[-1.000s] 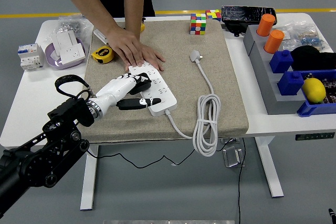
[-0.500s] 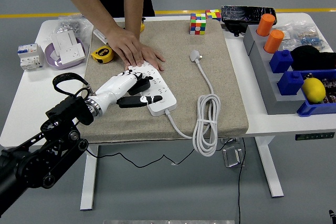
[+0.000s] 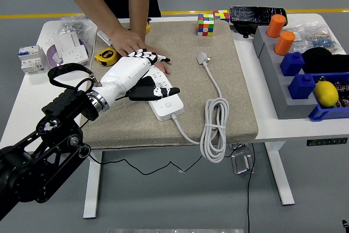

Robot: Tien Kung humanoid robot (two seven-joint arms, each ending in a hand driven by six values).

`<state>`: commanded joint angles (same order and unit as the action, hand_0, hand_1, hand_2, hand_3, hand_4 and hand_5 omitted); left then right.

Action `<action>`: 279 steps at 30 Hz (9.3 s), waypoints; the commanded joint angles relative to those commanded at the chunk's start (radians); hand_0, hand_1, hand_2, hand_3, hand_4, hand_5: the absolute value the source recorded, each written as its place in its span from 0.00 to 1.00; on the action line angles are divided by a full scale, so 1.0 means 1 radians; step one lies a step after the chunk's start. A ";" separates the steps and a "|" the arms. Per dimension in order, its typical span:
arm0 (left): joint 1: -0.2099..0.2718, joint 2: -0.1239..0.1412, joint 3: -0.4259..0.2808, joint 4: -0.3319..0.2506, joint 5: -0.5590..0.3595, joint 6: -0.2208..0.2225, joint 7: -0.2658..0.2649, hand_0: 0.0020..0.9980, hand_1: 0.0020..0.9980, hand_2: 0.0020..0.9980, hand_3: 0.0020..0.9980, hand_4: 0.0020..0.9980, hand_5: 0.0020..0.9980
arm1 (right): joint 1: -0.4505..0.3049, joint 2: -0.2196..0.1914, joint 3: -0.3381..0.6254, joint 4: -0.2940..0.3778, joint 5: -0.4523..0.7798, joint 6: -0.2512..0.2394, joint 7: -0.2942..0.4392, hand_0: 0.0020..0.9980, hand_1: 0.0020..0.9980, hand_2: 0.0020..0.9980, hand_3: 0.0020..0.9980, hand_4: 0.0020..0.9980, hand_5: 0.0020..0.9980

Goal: Pick up the plug,place it near the board,insert it into the board,press the button

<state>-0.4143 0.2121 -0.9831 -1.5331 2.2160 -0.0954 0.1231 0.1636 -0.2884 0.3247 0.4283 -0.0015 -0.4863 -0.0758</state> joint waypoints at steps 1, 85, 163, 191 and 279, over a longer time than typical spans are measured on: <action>-0.005 0.000 0.009 -0.013 0.016 -0.019 0.007 0.52 0.53 0.50 0.88 0.88 0.54 | 0.002 0.000 0.000 0.000 -0.001 0.000 0.000 0.95 0.87 0.81 0.81 1.00 1.00; -0.149 -0.020 0.247 0.353 0.053 -0.134 -0.008 0.12 0.06 0.16 0.87 0.61 0.00 | 0.011 -0.003 -0.007 0.001 0.004 0.000 0.000 0.95 0.87 0.81 0.81 1.00 1.00; 0.152 -0.036 -0.217 0.027 -0.581 -0.017 -0.058 0.86 0.89 0.83 1.00 1.00 0.47 | 0.002 0.007 0.015 -0.001 -0.004 -0.002 -0.008 0.94 0.87 0.81 0.81 1.00 1.00; 0.004 0.018 0.104 0.202 0.053 -0.008 -0.104 0.13 0.03 0.14 0.91 0.70 0.00 | -0.002 0.000 -0.002 -0.001 0.001 -0.004 -0.007 0.95 0.87 0.81 0.81 1.00 1.00; -0.056 -0.020 0.143 0.378 0.053 0.031 -0.131 0.14 0.03 0.15 0.88 0.71 0.00 | 0.002 0.001 -0.001 -0.001 0.000 -0.005 -0.009 0.94 0.87 0.81 0.81 1.00 1.00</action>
<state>-0.4705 0.1925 -0.8406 -1.1547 2.2689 -0.0649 -0.0083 0.1654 -0.2875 0.3237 0.4272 -0.0018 -0.4917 -0.0852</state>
